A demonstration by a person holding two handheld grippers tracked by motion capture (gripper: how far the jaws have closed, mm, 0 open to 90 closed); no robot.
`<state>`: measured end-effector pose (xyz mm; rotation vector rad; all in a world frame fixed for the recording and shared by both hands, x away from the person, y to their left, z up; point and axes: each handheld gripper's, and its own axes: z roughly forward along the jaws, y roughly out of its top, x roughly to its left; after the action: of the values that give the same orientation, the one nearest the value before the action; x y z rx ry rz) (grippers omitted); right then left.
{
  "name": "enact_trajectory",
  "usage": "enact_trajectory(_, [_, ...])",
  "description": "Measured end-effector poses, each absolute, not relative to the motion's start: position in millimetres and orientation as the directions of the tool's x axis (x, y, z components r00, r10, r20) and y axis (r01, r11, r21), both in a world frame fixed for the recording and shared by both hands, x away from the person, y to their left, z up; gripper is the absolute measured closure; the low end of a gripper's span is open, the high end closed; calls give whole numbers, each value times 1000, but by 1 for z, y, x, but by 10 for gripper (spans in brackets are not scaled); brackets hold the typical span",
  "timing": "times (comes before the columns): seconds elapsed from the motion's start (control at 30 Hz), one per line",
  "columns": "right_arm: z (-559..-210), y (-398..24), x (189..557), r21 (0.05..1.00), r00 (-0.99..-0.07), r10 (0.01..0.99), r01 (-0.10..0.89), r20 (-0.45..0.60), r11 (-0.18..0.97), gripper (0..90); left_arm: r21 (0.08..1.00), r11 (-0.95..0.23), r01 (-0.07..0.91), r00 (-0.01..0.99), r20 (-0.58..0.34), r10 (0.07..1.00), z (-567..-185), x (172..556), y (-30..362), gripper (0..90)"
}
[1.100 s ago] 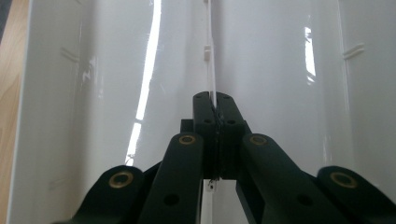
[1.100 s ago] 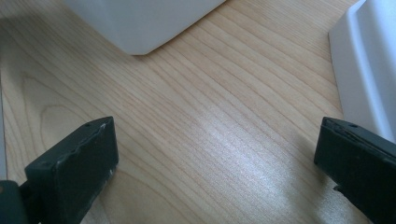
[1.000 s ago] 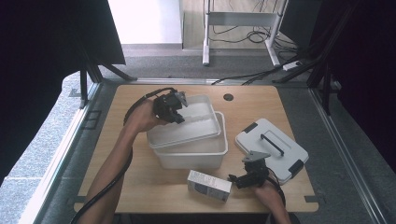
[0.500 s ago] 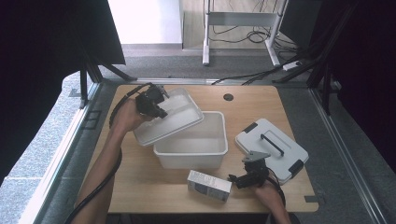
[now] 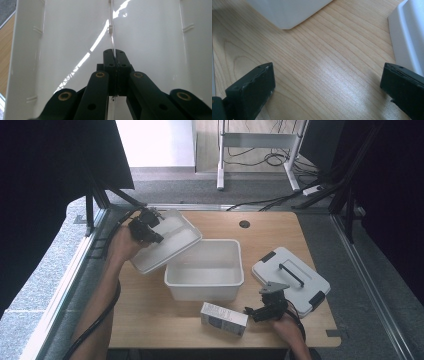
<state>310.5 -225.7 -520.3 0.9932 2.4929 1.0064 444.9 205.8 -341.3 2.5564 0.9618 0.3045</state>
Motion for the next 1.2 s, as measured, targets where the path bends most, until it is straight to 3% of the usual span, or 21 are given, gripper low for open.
enact_trajectory(0.6, [-520,-226,310,694,-727,687,496,2,522,0,447,-563,696,611,45,791,-348,442,265,892])
enact_trajectory(1.2, [-520,-226,310,694,-727,687,496,2,522,0,447,-525,724,569,44,821,-377,428,297,891])
